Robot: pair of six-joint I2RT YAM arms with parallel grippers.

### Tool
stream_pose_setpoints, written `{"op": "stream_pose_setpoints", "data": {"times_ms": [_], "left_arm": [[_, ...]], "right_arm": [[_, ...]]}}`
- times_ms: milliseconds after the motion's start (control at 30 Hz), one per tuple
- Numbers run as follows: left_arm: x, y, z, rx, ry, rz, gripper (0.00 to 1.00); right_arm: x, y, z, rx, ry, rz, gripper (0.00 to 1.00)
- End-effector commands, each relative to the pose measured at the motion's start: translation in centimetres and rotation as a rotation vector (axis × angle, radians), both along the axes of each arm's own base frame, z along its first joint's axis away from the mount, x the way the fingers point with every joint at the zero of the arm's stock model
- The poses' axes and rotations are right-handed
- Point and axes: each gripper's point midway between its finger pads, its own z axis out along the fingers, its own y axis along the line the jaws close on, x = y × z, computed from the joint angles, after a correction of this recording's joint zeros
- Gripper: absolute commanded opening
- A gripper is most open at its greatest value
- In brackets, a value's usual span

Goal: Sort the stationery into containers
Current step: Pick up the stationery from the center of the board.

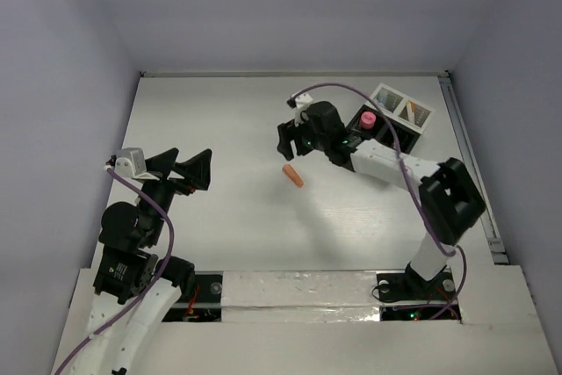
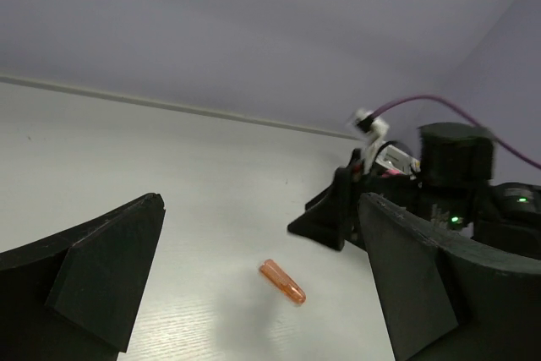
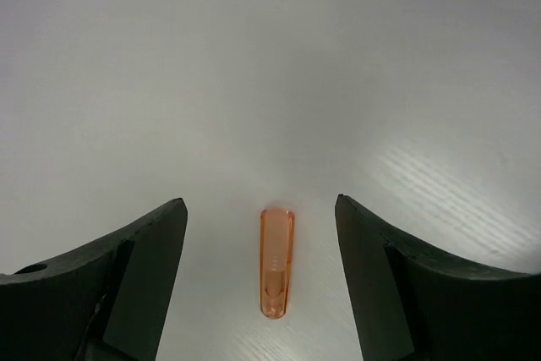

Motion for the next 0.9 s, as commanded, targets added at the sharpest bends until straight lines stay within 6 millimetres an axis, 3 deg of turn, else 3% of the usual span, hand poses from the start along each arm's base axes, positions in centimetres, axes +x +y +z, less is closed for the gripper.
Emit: {"op": "stream_pose_setpoints", "data": {"times_ms": [0, 67, 133, 333, 433, 500, 633, 700, 800, 867], "left_arm": [[0.2, -0.1, 1.2, -0.017, -0.046, -0.006, 0.99], [0.2, -0.2, 1.1, -0.014, -0.043, -0.007, 0.99], [0.1, -0.2, 1.2, -0.016, -0.046, -0.009, 0.99], [0.0, -0.1, 1.4, -0.017, -0.052, -0.008, 0.99], [0.1, -0.1, 1.2, -0.016, -0.048, -0.007, 0.99], [0.1, -0.1, 1.2, -0.016, -0.048, -0.005, 0.99], [0.0, -0.1, 1.3, -0.017, -0.051, -0.005, 0.99], [0.0, -0.1, 1.2, -0.018, -0.049, -0.006, 0.99], [0.0, 0.0, 1.3, -0.018, -0.052, -0.004, 0.99], [0.0, -0.1, 1.3, -0.019, -0.052, -0.006, 0.99]], "right_arm": [[-2.4, 1.1, -5.1, -0.113, 0.181, 0.109, 0.78], [-2.4, 1.8, -5.8, -0.133, 0.196, 0.123, 0.78], [-2.9, 2.0, -8.1, -0.188, 0.24, 0.135, 0.78], [-3.0, 2.8, -11.5, -0.295, 0.273, 0.115, 0.76], [-3.1, 3.0, -13.1, -0.351, 0.286, 0.111, 0.68], [-2.9, 2.5, -14.4, -0.409, 0.284, 0.08, 0.53], [-2.6, 2.4, -14.5, -0.436, 0.271, 0.047, 0.35], [-2.4, 2.3, -14.1, -0.428, 0.259, 0.038, 0.2], [-1.8, 2.6, -12.1, -0.391, 0.215, 0.013, 0.12], [-0.7, 2.6, -9.0, -0.337, 0.141, -0.042, 0.12]]}}
